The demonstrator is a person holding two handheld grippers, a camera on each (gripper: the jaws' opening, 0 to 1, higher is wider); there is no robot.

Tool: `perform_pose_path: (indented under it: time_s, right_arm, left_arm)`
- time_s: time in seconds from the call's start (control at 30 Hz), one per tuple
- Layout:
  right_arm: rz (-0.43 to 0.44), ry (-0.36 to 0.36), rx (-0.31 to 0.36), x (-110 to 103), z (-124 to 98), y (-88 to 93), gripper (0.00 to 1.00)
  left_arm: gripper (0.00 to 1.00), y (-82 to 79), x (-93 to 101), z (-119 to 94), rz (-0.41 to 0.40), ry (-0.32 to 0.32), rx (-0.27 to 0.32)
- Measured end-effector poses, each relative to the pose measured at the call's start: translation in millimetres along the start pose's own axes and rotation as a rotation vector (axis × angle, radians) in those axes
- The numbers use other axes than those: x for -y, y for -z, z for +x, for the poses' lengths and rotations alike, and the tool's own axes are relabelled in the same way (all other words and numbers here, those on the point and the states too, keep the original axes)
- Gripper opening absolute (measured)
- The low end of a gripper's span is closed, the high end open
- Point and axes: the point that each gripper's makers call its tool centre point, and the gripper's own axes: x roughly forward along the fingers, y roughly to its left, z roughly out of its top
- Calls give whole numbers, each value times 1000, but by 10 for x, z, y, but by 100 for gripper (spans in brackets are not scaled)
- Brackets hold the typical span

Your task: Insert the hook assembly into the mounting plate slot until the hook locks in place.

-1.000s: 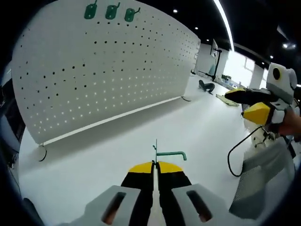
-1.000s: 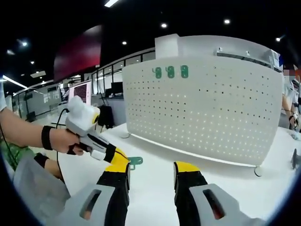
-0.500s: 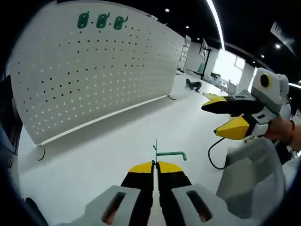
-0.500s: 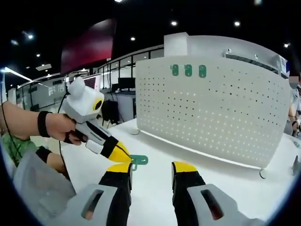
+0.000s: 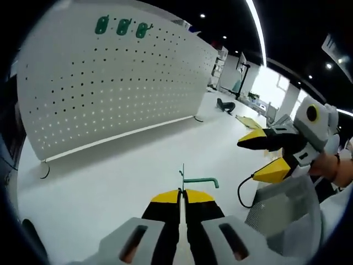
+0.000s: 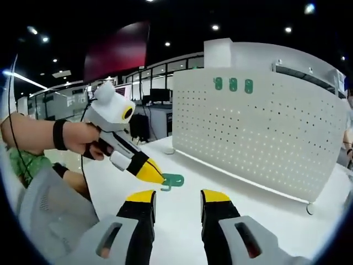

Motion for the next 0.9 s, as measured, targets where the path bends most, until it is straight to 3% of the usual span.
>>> perform_pose_path:
  time_s: [0.4,0.67,0.9]
  right_arm:
    - [-1,-95,63,-103,-129,-71,32]
    - [-20,-53,72,-165,-164,-167,32]
    - [-20,-2,60,-256,-115,-220,32]
  left_arm:
    - [2,-57,318,-75,3,-53,7]
    - [2,-57,342,-163,24,-41,7]
    - [2,-50,313,-294,23,18,16]
